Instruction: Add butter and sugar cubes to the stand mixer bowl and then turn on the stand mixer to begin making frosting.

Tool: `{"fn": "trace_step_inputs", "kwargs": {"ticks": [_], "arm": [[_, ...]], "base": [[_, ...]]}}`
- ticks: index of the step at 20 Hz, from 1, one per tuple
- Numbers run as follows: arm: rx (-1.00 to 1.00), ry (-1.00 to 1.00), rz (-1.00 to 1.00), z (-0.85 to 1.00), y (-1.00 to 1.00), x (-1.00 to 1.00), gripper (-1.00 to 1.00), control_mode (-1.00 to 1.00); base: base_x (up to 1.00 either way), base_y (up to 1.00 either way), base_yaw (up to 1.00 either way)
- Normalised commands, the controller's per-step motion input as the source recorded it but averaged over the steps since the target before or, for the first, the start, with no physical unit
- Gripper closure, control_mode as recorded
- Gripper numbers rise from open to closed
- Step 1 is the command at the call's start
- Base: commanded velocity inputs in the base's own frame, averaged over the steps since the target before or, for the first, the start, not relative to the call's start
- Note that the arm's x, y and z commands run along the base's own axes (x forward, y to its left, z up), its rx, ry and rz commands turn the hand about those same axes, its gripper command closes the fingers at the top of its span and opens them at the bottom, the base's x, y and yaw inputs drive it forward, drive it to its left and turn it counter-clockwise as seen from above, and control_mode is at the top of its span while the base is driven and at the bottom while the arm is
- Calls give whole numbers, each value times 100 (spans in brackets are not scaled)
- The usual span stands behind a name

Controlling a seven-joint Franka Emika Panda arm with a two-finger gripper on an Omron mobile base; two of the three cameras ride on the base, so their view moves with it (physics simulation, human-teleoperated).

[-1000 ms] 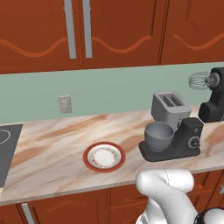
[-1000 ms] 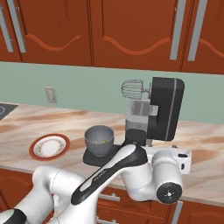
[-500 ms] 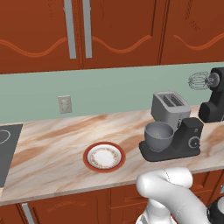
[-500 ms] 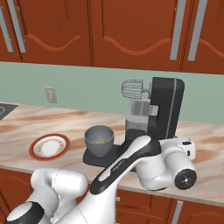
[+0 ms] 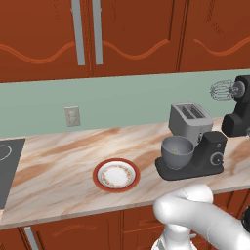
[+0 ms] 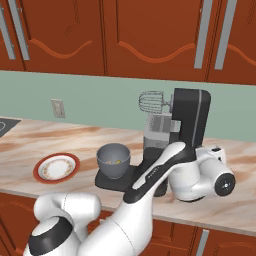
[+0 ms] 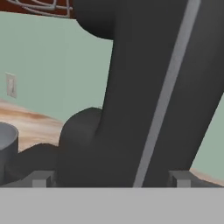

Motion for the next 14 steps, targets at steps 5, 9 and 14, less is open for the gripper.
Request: {"fn": "trace_step_inputs", "kwargs": {"ticks": [5,9,14], "arm": [[-8,0,12,0,0,13,-100,-100],[-15,0,11,2,12,0,-100,-100],[-16,0,11,6,35,0,-100,-100]], "base": [[0,0,0],[0,0,0],[0,0,0]]}}
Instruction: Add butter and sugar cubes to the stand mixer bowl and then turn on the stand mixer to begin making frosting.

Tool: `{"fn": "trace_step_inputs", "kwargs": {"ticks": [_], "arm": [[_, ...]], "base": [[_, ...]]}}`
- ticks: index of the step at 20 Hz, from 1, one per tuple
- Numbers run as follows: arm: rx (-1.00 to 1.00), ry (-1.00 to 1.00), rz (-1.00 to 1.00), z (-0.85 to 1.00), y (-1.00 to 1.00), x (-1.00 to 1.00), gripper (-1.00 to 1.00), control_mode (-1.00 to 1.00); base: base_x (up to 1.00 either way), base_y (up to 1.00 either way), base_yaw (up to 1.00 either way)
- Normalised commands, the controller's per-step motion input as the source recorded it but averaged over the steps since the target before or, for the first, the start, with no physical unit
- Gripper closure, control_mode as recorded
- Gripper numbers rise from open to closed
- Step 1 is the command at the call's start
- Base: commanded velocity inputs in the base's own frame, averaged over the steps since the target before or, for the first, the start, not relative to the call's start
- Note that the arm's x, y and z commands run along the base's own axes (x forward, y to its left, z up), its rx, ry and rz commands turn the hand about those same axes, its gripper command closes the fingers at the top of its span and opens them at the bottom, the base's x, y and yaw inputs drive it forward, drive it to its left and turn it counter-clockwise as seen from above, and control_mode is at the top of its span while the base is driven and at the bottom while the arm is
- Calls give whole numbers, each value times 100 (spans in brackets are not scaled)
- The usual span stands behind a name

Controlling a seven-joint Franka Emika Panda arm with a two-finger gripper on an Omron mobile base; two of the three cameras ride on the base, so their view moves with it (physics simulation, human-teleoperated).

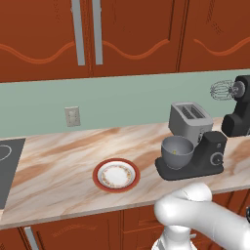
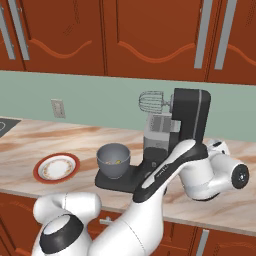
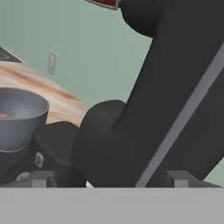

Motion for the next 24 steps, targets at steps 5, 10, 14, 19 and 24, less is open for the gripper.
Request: {"fn": "trace_step_inputs", "kwargs": {"ticks": [5,10,14,19,24], "arm": [[-16,0,12,11,59,0,-100,-100],[-13,1,7,11,27,-4,-100,-100],[-1,0,0,0,-60,-6,-100,-100],[0,6,0,2,-71,11,-100,-100],[0,6,0,3,-67,27,-100,-100]], "base": [[0,0,0],[0,0,0],[0,0,0],[0,0,0],[0,0,0]]}}
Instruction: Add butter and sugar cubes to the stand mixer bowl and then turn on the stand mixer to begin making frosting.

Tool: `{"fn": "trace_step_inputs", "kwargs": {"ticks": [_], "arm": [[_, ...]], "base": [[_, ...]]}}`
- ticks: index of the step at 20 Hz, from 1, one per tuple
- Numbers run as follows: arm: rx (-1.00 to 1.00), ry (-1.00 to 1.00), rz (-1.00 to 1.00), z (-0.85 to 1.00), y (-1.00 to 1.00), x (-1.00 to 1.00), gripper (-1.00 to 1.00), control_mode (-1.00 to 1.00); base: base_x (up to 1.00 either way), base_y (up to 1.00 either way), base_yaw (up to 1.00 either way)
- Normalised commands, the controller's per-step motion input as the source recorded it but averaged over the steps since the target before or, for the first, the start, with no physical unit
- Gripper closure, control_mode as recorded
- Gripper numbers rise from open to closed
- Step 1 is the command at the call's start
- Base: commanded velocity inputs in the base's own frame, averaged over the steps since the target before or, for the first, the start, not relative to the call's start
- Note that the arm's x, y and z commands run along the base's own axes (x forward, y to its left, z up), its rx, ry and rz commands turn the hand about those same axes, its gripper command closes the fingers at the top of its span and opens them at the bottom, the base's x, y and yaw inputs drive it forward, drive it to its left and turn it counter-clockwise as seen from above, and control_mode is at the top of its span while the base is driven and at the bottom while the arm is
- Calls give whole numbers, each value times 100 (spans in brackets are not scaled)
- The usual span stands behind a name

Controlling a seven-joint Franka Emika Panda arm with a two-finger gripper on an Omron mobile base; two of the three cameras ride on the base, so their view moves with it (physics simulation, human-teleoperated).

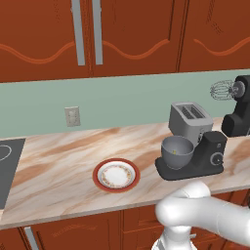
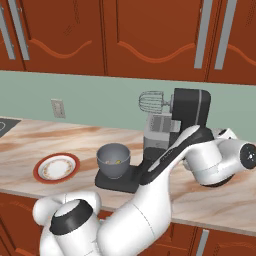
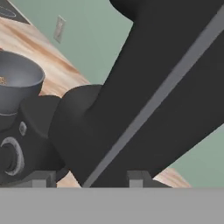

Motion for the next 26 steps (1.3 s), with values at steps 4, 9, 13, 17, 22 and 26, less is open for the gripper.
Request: {"fn": "trace_step_inputs", "kwargs": {"ticks": [4,9,13,17,22,26], "arm": [[1,4,2,0,-50,24,-100,-100],[1,0,11,0,-7,28,-100,-100],[0,0,15,0,1,20,-100,-100],[0,3,12,0,3,24,-100,-100],[0,0,7,0,-7,0,-100,-100],[0,0,0,0,-35,-15,-100,-100]], "base": [[0,0,0],[0,0,0],[0,0,0],[0,0,0],[0,0,0],[0,0,0]]}}
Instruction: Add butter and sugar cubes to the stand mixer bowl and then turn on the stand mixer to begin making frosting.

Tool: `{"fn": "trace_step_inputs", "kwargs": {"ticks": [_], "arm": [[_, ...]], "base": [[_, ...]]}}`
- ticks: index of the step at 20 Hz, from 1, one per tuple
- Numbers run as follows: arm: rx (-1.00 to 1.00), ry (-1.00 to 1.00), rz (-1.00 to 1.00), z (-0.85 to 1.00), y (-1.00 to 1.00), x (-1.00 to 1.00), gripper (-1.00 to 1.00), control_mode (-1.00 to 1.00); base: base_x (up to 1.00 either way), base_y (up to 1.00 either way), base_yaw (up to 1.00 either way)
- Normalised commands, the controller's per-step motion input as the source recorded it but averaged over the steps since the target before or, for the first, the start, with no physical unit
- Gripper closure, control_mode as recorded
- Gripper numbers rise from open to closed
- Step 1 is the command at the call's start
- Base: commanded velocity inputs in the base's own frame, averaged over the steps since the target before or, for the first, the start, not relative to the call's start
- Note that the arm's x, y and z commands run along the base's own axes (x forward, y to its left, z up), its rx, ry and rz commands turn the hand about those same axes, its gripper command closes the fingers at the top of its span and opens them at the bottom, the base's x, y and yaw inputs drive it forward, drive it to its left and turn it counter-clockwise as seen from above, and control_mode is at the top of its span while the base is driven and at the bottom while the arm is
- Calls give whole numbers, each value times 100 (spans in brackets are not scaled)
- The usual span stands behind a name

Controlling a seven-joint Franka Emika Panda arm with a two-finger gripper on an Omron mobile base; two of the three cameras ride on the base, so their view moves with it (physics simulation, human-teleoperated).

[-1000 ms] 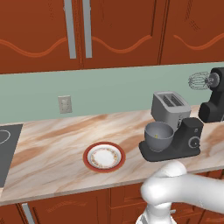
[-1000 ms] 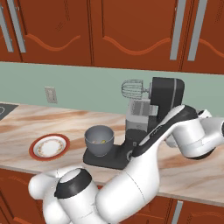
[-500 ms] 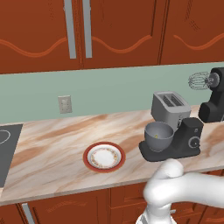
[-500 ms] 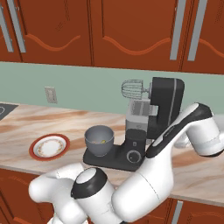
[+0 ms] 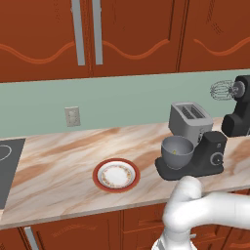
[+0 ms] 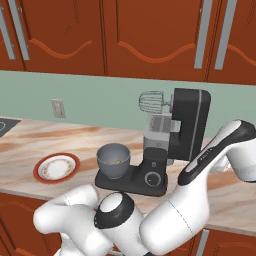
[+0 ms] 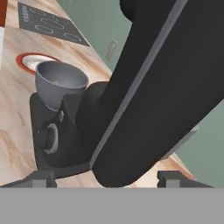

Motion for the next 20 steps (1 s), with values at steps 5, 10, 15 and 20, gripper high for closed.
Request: {"fn": "trace_step_inputs", "kwargs": {"ticks": [5,10,15,20], "arm": [[0,1,1,0,-17,22,-100,-100],[1,4,7,-4,0,73,-100,-100],[1,1,12,-2,9,26,-100,-100],[0,0,12,0,41,-8,-100,-100]], "base": [[0,0,0],[0,0,0],[0,0,0],[0,0,0]]}}
